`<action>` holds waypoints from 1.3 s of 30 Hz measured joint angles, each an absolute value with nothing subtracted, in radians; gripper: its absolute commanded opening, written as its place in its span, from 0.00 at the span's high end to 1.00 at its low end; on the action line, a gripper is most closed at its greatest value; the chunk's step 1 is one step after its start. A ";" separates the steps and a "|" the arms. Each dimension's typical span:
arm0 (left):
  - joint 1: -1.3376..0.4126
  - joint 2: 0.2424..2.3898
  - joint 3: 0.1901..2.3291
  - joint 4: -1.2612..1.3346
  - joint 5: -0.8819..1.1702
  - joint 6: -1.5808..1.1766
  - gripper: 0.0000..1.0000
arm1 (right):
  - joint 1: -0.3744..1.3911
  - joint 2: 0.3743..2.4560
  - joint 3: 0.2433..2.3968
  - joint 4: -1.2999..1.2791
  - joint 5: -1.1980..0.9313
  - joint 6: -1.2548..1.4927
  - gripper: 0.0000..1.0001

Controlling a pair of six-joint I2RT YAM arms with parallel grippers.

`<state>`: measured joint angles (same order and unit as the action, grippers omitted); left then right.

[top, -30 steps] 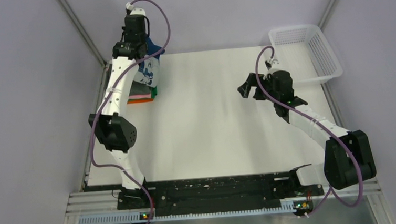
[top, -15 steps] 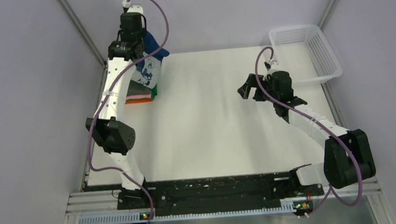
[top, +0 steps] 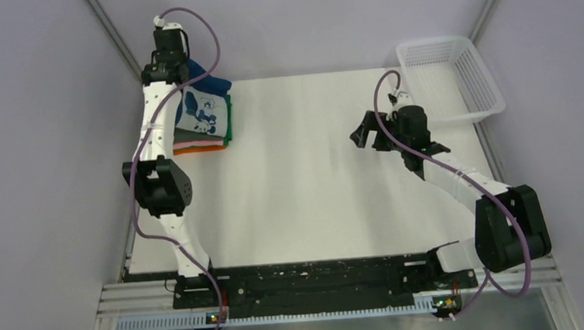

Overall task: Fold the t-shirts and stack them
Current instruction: Put the neatly folded tshirt into the corner of the board with the left arm

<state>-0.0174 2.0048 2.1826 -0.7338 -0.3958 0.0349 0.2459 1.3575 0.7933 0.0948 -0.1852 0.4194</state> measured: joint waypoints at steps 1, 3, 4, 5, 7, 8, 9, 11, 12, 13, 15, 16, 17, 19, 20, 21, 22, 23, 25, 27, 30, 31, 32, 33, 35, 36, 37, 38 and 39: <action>-0.005 2.017 2.180 -0.731 -0.388 0.041 1.00 | 0.246 1.359 0.793 0.092 -0.184 0.419 0.01; 0.023 2.043 2.169 -0.720 -0.377 0.056 1.00 | 0.246 1.363 0.793 0.087 -0.181 0.419 0.01; 0.035 2.057 2.168 -0.715 -0.374 0.059 1.00 | 0.246 1.365 0.793 0.086 -0.180 0.419 0.01; 0.048 2.074 2.169 -0.708 -0.373 0.061 1.00 | 0.246 1.369 0.794 0.084 -0.178 0.419 0.01; 0.072 2.103 2.173 -0.700 -0.366 0.062 1.00 | 0.246 1.378 0.799 0.078 -0.177 0.419 0.01; 0.084 2.118 2.178 -0.699 -0.360 0.062 1.00 | 0.246 1.383 0.802 0.078 -0.176 0.419 0.01; 0.097 2.135 2.183 -0.696 -0.354 0.061 1.00 | 0.246 1.388 0.804 0.077 -0.176 0.419 0.01; 0.119 2.164 2.191 -0.687 -0.348 0.058 1.00 | 0.246 1.394 0.807 0.076 -0.172 0.419 0.01; 0.127 2.175 2.191 -0.682 -0.347 0.057 1.00 | 0.246 1.396 0.808 0.076 -0.170 0.419 0.01; 0.135 2.186 2.191 -0.678 -0.348 0.058 1.00 | 0.246 1.400 0.808 0.076 -0.169 0.419 0.01; 0.148 2.202 2.191 -0.671 -0.353 0.057 1.00 | 0.246 1.409 0.808 0.076 -0.169 0.419 0.01; 0.152 2.210 2.191 -0.664 -0.361 0.055 1.00 | 0.246 1.414 0.809 0.074 -0.170 0.419 0.01; 0.154 2.217 2.191 -0.656 -0.367 0.054 1.00 | 0.246 1.418 0.810 0.072 -0.170 0.419 0.01; 0.156 2.231 2.192 -0.636 -0.385 0.051 0.98 | 0.246 1.429 0.819 0.064 -0.170 0.419 0.01; 0.156 2.237 2.192 -0.628 -0.393 0.050 0.96 | 0.246 1.434 0.822 0.065 -0.170 0.419 0.01; 0.156 2.244 2.192 -0.620 -0.403 0.050 0.91 | 0.246 1.436 0.825 0.062 -0.170 0.419 0.01; 0.156 2.250 2.192 -0.610 -0.414 0.050 0.86 | 0.246 1.438 0.826 0.062 -0.170 0.419 0.01; 0.155 2.257 2.192 -0.596 -0.426 0.049 0.75 | 0.246 1.440 0.827 0.063 -0.171 0.419 0.01; 0.154 2.268 2.192 -0.568 -0.461 0.047 0.36 | 0.246 1.441 0.827 0.060 -0.171 0.419 0.01; 0.154 2.281 2.193 -0.541 -0.505 0.038 0.02 | 0.246 1.442 0.827 0.058 -0.174 0.419 0.01; 0.154 2.284 2.193 -0.523 -0.554 0.013 0.01 | 0.246 1.441 0.827 0.057 -0.178 0.420 0.01; 0.154 2.284 2.194 -0.521 -0.566 0.002 0.01 | 0.246 1.438 0.827 0.054 -0.179 0.422 0.01; 0.153 2.281 2.194 -0.519 -0.585 -0.019 0.01 | 0.246 1.432 0.826 0.051 -0.179 0.423 0.01; 0.149 2.279 2.194 -0.523 -0.595 -0.041 0.01 | 0.246 1.420 0.825 0.045 -0.179 0.427 0.01; 0.142 2.265 2.187 -0.538 -0.601 -0.089 0.01 | 0.246 1.373 0.811 0.037 -0.177 0.436 0.01; 0.136 2.247 2.166 -0.542 -0.599 -0.116 0.01 | 0.246 1.336 0.797 0.033 -0.173 0.440 0.01; 0.128 2.220 2.136 -0.546 -0.595 -0.141 0.01 | 0.246 1.293 0.778 0.028 -0.167 0.446 0.01; 0.117 2.186 2.099 -0.551 -0.590 -0.168 0.01 | 0.246 1.248 0.761 0.017 -0.157 0.448 0.01; 0.102 2.148 2.058 -0.552 -0.584 -0.194 0.01 | 0.246 1.203 0.745 -0.002 -0.147 0.450 0.01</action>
